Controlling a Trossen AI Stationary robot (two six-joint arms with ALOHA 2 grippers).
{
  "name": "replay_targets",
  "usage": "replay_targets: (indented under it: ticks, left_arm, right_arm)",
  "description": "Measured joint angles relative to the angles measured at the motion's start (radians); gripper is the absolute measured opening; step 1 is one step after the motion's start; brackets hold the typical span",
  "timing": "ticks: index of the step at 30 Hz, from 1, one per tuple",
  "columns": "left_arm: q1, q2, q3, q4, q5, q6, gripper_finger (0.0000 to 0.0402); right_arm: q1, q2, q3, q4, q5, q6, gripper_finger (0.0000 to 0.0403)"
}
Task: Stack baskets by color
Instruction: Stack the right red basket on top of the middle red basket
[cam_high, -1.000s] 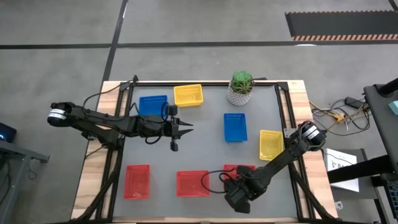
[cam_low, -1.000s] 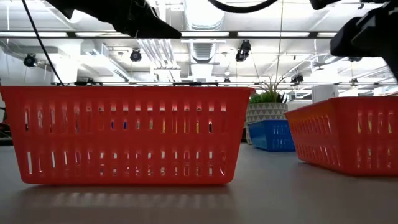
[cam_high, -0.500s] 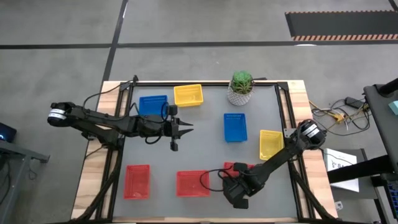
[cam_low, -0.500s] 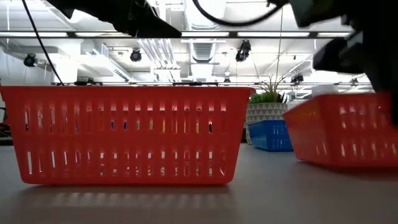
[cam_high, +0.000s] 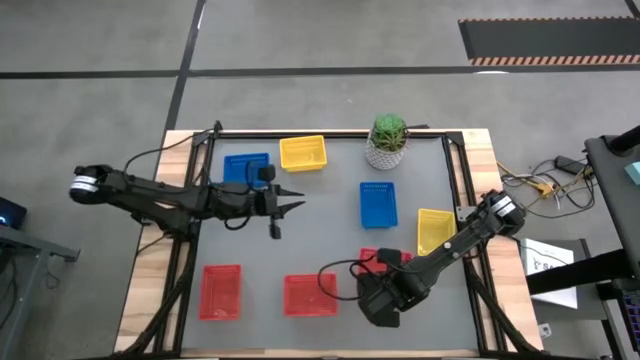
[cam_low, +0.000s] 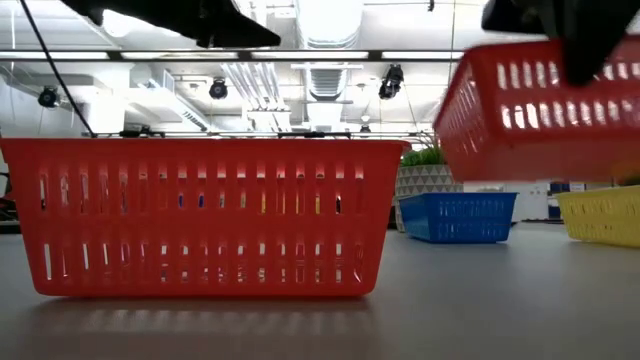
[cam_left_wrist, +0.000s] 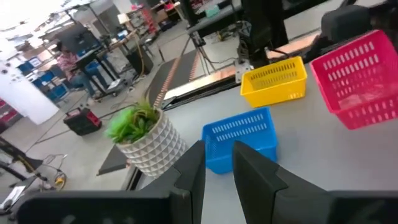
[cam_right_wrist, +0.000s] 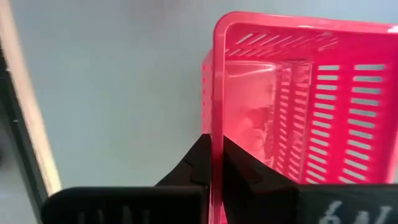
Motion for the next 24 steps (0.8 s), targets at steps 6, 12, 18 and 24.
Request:
replay_targets:
  ticks: [6,12,18,24]
  left_arm:
    - [-0.028,-0.111,-0.067,0.011,-0.014,-0.006,0.0063]
    - [-0.047,-0.181,-0.108,0.027,-0.015,-0.022,0.0063]
    - [-0.055,-0.220,-0.123,0.039,-0.015,-0.040,0.0063]
    - [-0.065,-0.226,-0.126,0.031,-0.011,-0.048,0.0063]
  right_arm:
    - [-0.006,0.043,0.166,-0.063,0.051,0.007,0.0009]
    - [-0.020,0.133,0.362,-0.072,0.107,-0.051,0.0009]
    - [-0.038,0.290,0.596,-0.170,0.188,-0.108,0.0009]
    - [-0.060,0.410,0.736,-0.229,0.187,-0.116,0.0009]
